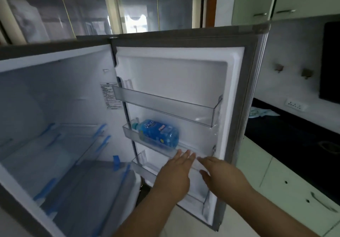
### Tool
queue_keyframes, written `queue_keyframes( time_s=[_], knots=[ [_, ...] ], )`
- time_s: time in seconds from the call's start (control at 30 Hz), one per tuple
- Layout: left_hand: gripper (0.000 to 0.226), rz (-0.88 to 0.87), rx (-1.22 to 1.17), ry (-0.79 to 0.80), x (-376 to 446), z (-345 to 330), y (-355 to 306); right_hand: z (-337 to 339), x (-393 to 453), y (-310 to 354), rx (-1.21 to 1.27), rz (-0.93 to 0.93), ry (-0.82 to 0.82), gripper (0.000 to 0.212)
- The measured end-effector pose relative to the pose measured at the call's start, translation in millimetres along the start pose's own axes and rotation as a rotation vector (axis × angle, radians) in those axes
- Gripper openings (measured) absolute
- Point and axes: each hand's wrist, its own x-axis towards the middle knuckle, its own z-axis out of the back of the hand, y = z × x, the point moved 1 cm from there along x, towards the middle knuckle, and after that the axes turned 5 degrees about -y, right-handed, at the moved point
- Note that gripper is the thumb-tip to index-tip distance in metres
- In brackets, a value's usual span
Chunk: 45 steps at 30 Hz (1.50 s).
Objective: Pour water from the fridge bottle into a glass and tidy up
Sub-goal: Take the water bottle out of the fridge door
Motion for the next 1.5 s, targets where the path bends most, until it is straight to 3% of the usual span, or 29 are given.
queue_keyframes(
  time_s=[0.2,0.5,0.67,0.87,0.97,1.03,1.1,1.17,1.3,1.5],
  knots=[
    [0.085,-0.024,0.090,0.025,49,-8,-19,-7,47,-58,0.116,-0.141,-0.040,0.044],
    [0.080,0.007,0.196,0.002,125,-21,-43,-4,91,-121,0.212,-0.264,-0.227,0.032],
    [0.071,0.015,0.108,0.024,149,-20,-44,-2,116,-149,0.144,-0.271,-0.257,0.029],
    [0.049,0.116,0.069,-0.278,138,16,23,10,148,-155,-0.064,-0.178,-0.171,0.027],
    [0.051,0.316,0.088,-0.395,141,39,82,14,173,-138,-0.073,-0.010,-0.147,0.025],
    [0.062,0.498,0.091,-0.302,148,46,123,17,190,-122,0.141,0.090,-0.170,0.038],
    [0.072,0.603,0.090,-0.147,153,42,150,17,205,-103,0.292,0.102,-0.090,0.057],
    [0.076,0.592,0.053,-0.078,153,29,163,10,222,-85,0.364,0.055,0.036,0.070],
    [0.081,0.532,0.040,-0.107,141,14,169,-10,248,-58,0.484,0.026,0.149,0.082],
    [0.081,0.442,-0.109,-0.064,134,27,173,-12,267,-39,0.299,-0.003,0.175,0.085]
  ],
)
